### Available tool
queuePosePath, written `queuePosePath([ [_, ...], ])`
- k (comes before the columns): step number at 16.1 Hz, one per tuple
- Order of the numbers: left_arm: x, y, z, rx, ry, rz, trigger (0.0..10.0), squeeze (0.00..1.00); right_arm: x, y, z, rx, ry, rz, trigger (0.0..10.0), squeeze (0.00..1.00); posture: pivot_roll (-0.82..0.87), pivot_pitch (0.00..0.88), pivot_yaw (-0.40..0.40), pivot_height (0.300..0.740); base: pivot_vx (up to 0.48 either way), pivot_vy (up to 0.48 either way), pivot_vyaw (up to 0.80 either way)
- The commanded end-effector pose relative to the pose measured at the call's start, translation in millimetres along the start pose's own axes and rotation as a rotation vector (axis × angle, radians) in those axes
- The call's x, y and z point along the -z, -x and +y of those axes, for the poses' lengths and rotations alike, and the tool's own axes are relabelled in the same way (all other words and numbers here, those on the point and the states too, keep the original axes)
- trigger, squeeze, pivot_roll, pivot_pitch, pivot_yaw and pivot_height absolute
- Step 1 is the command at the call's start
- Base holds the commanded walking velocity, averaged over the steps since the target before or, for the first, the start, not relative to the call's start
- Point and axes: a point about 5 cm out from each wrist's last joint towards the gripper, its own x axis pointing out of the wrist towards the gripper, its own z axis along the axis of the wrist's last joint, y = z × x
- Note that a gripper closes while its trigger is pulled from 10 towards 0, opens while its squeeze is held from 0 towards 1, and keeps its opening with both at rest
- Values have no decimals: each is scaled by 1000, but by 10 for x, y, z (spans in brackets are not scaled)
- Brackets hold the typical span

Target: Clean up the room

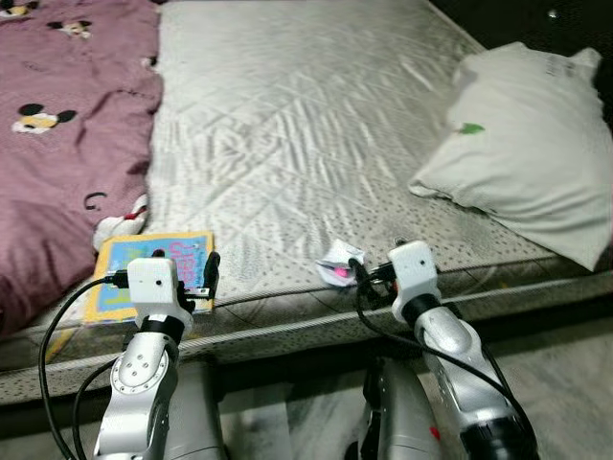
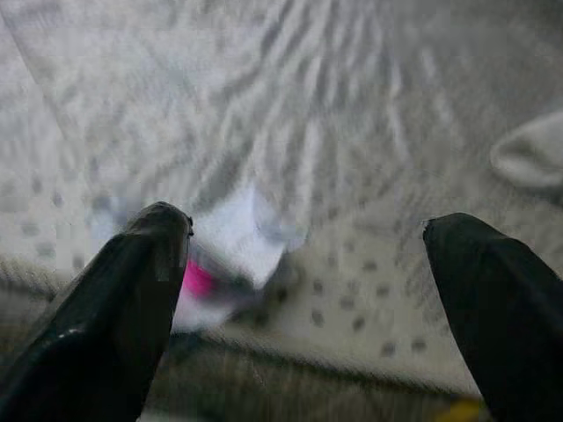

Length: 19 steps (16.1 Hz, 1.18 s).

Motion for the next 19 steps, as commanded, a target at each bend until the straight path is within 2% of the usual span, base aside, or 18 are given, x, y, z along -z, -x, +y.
queuePosePath([
  [1,-16,39,39,-17,-11,3,10000,0,47,-21,48,-40,1,31,10000,0,-26,155,-59,512,0,0,0],
  [4,-29,124,119,-41,-26,3,10000,0,29,-108,135,-144,91,45,10000,0,2,168,-68,512,0,0,0],
  [10,-79,214,179,-55,-61,-3,10000,0,-181,-369,118,-131,142,-20,10000,0,40,175,-72,512,0,0,0],
  [15,-148,269,213,-51,-97,-12,10000,0,20,-461,276,-198,200,93,10000,0,105,184,-92,512,0,0,0],
  [16,-152,327,258,-70,-103,-6,10000,0,69,-485,307,-207,222,130,7765,0,111,192,-101,512,0,0,0],
  [17,-145,353,266,-75,-104,-2,10000,0,73,-495,313,-206,225,135,3137,0,117,195,-106,512,0,0,0],
  [18,-138,370,262,-76,-104,1,10000,0,67,-522,318,-198,231,147,0,0,122,196,-109,512,0,0,0],
  [19,-142,374,257,-77,-104,2,10000,0,58,-541,316,-188,230,151,0,0,125,195,-110,512,0,0,0],
])
